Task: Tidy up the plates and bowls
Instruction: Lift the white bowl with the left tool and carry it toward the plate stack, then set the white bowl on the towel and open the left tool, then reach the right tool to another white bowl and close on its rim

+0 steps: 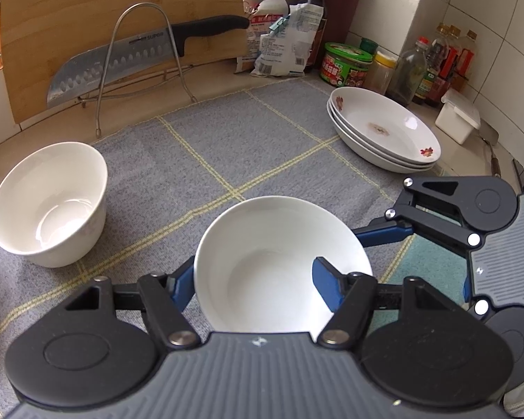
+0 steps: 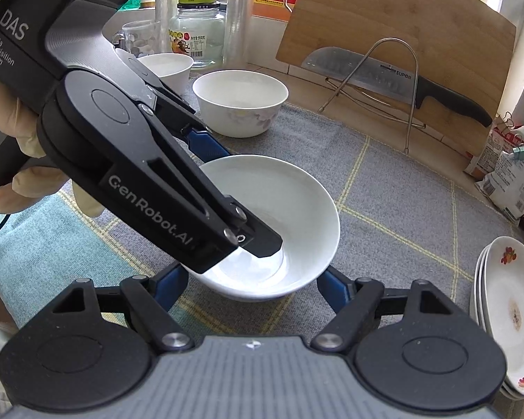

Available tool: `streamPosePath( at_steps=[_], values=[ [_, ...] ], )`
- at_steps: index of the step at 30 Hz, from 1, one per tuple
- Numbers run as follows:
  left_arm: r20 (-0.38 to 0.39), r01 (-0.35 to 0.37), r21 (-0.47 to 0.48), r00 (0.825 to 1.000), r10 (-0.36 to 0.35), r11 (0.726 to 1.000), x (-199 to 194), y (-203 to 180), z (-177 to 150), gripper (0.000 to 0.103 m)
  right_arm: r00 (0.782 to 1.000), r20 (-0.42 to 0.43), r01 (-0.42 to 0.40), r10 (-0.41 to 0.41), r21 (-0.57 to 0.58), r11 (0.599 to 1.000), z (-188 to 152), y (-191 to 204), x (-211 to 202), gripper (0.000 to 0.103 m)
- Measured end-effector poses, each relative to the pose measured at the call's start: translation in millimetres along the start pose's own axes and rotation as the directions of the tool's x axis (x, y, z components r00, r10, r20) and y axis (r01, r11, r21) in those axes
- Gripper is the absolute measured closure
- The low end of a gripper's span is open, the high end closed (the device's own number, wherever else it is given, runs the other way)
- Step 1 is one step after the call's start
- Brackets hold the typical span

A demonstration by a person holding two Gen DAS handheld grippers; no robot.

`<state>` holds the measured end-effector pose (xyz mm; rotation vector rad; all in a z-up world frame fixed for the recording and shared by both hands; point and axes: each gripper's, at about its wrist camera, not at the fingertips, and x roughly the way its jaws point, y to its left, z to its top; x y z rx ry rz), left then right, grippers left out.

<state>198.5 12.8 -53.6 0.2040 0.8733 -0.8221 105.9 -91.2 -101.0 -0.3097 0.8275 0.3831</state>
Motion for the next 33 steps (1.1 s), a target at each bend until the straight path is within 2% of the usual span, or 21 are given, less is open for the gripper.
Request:
streamPosePath(
  at_steps=[6,9,11,12,13,21,28,32,33],
  values=[
    [0.004,0.002,0.001,1.000,-0.002,1.000,1.2,0.9,-1.3,0.033,1.000,0.000,-0.001,0.001,0.003,1.000,-0.2,-0.6,0.0,0.019],
    [0.015,0.008,0.003,1.000,-0.008,1.000,0.4,0.8,-2.1,0.021,1.000,0.001,0.000,0.000,0.006,1.000,0.1,-1.3,0.3,0.018],
    [0.034,-0.003,0.010,0.999,0.002,1.000,-2.4,-1.1,-1.7,0.016,1.000,0.013,-0.003,0.003,0.015,1.000,0.3,-2.7,-1.2,0.012],
    [0.039,-0.008,0.012,0.999,0.007,1.000,-3.4,-1.4,-1.7,0.013,1.000,0.027,-0.004,0.003,0.020,1.000,0.4,-3.7,-3.3,0.003],
    [0.048,-0.017,0.012,0.999,0.016,1.000,-5.3,-1.4,-1.3,0.011,0.999,0.044,-0.001,0.001,0.022,1.000,0.5,-4.2,-5.8,0.000],
    [0.136,-0.069,-0.044,0.988,0.074,0.997,-32.0,5.1,-6.6,0.006,0.998,0.057,0.008,-0.010,0.037,0.999,1.7,-8.0,-13.9,0.000],
    [0.198,-0.205,-0.100,0.955,0.221,0.974,-57.2,14.2,-20.2,0.003,0.997,0.073,-0.004,-0.001,0.062,0.998,1.9,-14.5,-25.0,0.000],
    [0.190,-0.336,-0.129,0.915,0.356,0.933,-60.0,23.0,-30.7,0.002,0.997,0.079,-0.017,0.012,0.067,0.998,7.9,-21.2,-26.7,0.000],
    [0.186,-0.373,-0.136,0.900,0.394,0.918,-59.9,25.4,-34.0,0.002,0.997,0.079,-0.022,0.017,0.066,0.998,10.4,-22.9,-26.4,0.000]
  ],
)
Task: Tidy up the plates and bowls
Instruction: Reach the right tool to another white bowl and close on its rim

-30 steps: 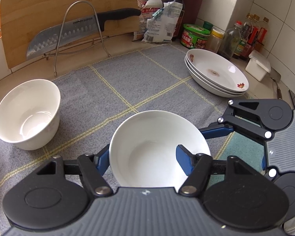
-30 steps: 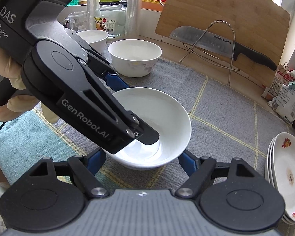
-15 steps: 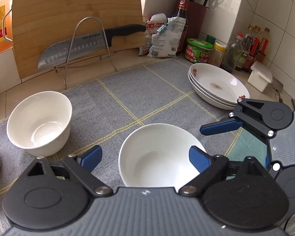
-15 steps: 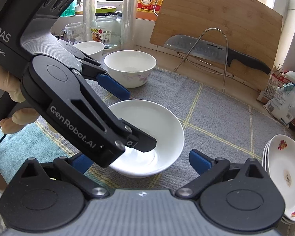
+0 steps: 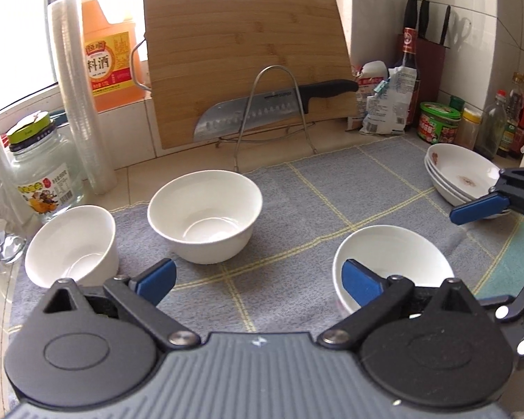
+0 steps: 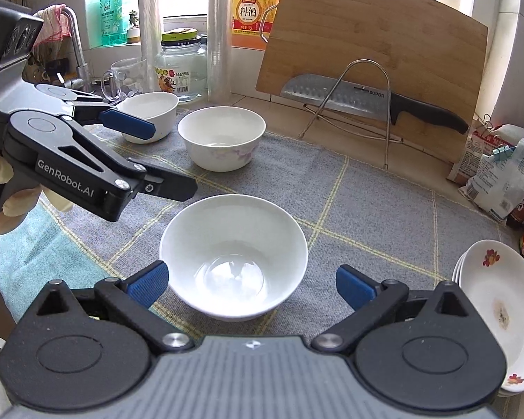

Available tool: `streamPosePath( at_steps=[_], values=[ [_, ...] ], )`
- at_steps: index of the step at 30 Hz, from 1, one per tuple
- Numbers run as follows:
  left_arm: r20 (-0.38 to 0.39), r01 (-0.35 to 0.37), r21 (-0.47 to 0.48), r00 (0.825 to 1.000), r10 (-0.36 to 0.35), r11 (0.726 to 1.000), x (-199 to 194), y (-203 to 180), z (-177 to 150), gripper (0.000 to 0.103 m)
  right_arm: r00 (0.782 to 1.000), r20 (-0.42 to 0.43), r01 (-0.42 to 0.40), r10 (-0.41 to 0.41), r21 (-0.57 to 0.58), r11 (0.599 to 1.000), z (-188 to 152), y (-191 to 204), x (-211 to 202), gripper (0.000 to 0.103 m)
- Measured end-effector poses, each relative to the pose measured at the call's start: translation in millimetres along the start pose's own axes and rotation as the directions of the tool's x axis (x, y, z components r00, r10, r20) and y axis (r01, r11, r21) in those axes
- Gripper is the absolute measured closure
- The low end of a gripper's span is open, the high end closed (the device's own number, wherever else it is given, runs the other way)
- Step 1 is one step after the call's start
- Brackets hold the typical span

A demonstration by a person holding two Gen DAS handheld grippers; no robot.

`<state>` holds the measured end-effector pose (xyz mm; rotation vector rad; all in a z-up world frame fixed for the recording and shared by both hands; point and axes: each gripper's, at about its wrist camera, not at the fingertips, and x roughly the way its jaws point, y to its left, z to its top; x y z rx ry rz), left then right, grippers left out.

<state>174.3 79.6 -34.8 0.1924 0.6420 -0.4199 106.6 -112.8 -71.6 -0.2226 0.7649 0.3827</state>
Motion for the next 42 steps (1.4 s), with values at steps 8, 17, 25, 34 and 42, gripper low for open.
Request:
streamPosePath(
  at_steps=[8,17,25,34,42],
  values=[
    [0.001,-0.118,-0.026,0.993,0.118,0.993,13.9,14.1,-10.9,0.002,0.998,-0.005,-0.064,0.064,-0.047,0.997,33.8,-9.1,13.6,0.000],
    [0.016,-0.148,-0.028,0.989,0.149,0.989,47.0,16.5,-4.2,0.002,0.987,-0.017,-0.159,0.158,-0.099,0.982,83.9,-17.4,53.8,0.000],
    [0.015,-0.142,-0.026,0.990,0.143,0.989,70.2,15.3,1.4,0.002,0.971,-0.057,-0.236,0.231,-0.105,0.966,126.5,-23.9,109.0,0.000],
    [0.004,-0.120,-0.043,0.993,0.120,0.992,79.7,20.7,2.8,0.005,0.953,-0.116,-0.294,0.280,-0.130,0.947,148.8,-19.0,153.0,0.000],
    [0.011,-0.080,-0.053,0.997,0.080,0.995,80.0,25.5,4.8,0.011,0.942,-0.160,-0.315,0.293,-0.128,0.941,155.9,-16.0,177.4,0.003]
  ],
)
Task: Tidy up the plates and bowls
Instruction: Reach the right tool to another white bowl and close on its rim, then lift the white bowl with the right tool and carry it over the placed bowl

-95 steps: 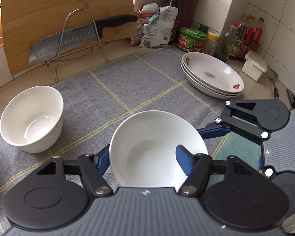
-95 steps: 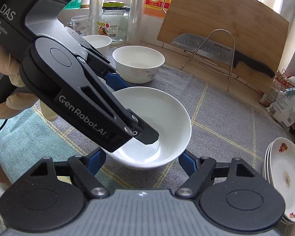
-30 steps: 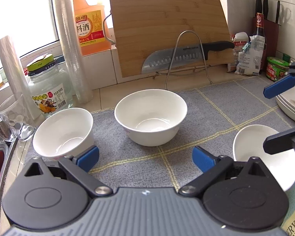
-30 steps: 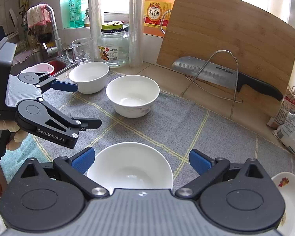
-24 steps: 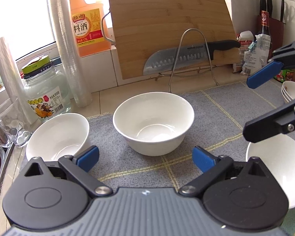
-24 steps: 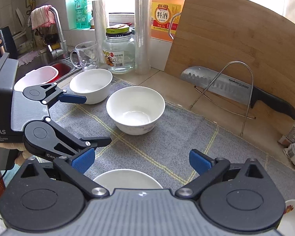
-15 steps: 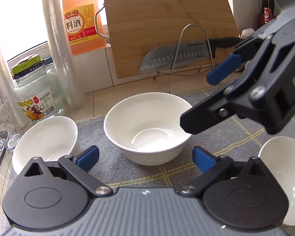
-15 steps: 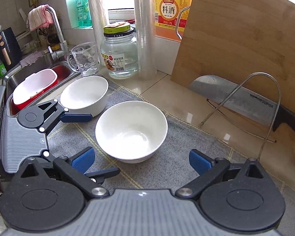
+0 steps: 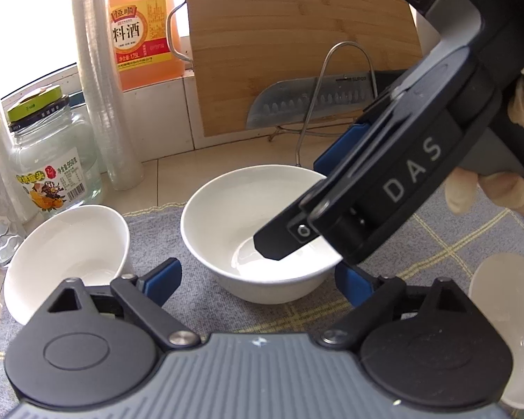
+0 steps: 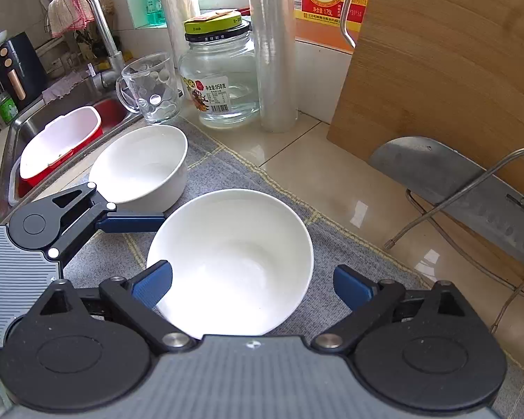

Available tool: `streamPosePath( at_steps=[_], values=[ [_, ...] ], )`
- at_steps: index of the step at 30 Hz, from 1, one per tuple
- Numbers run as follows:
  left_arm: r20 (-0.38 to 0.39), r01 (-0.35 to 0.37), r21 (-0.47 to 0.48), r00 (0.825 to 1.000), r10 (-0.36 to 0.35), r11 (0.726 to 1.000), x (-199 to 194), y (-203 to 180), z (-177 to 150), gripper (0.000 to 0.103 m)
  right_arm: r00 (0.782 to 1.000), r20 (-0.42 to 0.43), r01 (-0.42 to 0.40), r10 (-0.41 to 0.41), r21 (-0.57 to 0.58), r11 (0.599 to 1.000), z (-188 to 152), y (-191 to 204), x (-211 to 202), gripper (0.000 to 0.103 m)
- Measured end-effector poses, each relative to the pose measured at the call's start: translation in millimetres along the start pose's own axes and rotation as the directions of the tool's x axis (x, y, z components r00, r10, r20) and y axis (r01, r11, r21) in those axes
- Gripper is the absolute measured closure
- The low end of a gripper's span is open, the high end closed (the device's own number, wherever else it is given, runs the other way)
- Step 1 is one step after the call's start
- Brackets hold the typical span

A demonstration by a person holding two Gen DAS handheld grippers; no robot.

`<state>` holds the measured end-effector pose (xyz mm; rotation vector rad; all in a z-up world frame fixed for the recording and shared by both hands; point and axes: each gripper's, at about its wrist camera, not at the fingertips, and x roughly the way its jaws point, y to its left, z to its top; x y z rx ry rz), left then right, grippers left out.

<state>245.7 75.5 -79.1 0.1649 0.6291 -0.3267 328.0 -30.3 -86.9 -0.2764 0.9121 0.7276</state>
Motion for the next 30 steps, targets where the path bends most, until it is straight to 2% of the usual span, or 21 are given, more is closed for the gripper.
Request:
streamPosePath(
  at_steps=[8,12,20,24,30],
  values=[
    [0.004,0.038,0.000,0.999,-0.038,0.999,1.7,0.5,1.9,0.018,1.000,-0.017,-0.019,0.019,0.020,1.000,2.5,-4.9,10.2,0.010],
    [0.004,0.042,0.001,0.999,-0.042,0.999,2.2,1.5,2.8,0.018,0.999,-0.025,-0.023,0.023,0.015,1.000,4.2,-5.0,12.4,0.016],
    [0.005,0.044,0.004,0.999,-0.044,0.999,2.4,2.0,3.4,0.018,0.999,-0.009,-0.036,0.036,0.034,0.999,7.2,-8.2,14.5,0.018],
    [0.003,0.043,0.003,0.999,-0.043,0.999,2.9,2.1,3.5,0.018,0.999,-0.005,-0.039,0.039,0.046,0.998,7.8,-8.1,15.5,0.027],
    [-0.007,0.044,0.011,0.999,-0.044,0.999,3.1,1.8,4.2,0.018,0.999,-0.001,-0.046,0.046,0.064,0.997,7.1,-9.7,13.6,0.029]
  ],
)
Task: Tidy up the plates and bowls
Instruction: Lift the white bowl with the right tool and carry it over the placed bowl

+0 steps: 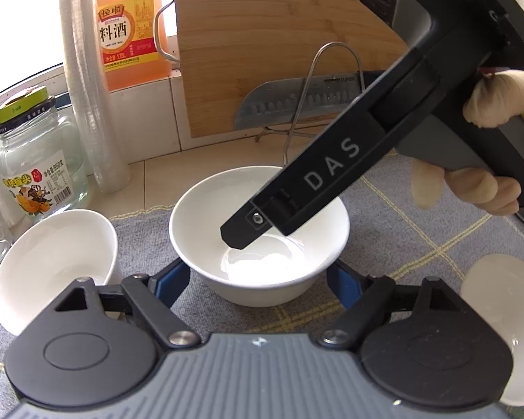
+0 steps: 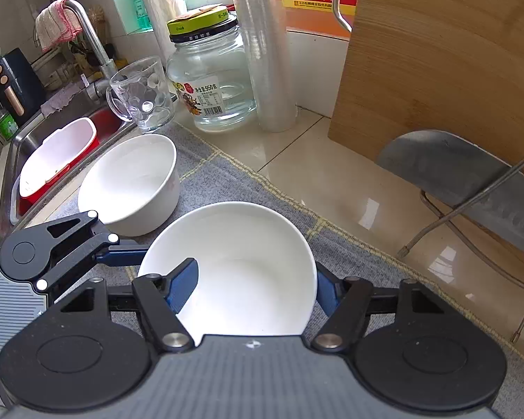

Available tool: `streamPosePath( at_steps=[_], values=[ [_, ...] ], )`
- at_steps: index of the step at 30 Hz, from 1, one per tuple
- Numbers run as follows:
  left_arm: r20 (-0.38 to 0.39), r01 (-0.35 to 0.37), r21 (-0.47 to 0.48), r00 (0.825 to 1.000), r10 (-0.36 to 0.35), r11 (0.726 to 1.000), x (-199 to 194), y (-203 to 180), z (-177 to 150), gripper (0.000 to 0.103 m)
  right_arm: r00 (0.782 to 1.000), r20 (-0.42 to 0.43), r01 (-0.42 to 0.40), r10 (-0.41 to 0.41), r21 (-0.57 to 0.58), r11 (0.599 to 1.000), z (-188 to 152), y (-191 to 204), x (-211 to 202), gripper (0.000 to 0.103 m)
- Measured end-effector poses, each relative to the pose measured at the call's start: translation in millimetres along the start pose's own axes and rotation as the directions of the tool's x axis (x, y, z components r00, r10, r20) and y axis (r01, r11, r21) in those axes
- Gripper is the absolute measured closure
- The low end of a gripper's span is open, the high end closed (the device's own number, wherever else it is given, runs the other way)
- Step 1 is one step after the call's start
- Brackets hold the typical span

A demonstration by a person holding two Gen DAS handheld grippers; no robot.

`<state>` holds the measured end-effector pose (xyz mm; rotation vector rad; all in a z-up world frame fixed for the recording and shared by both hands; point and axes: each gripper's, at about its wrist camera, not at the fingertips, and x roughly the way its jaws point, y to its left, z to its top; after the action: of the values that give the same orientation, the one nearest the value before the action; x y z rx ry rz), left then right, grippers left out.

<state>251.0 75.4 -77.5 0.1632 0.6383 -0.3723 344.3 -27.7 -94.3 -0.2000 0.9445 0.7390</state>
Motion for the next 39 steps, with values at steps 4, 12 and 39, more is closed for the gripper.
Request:
streamPosePath(
  at_steps=[4,12,39],
  values=[
    [-0.003,-0.001,0.009,1.000,0.001,1.000,-4.3,-1.9,2.5,0.018,1.000,0.000,0.000,0.000,0.003,1.000,0.0,1.3,-3.1,0.028],
    [-0.027,0.003,0.048,1.000,-0.001,0.999,-26.8,-13.1,8.2,0.018,1.000,0.005,-0.017,0.017,0.027,0.999,-2.5,11.8,-26.7,0.028],
    [-0.026,0.163,0.138,0.987,-0.161,0.977,-94.2,-84.6,-1.9,0.018,0.996,0.050,0.063,-0.069,0.117,0.991,-84.1,45.7,-134.0,0.028]
  ],
)
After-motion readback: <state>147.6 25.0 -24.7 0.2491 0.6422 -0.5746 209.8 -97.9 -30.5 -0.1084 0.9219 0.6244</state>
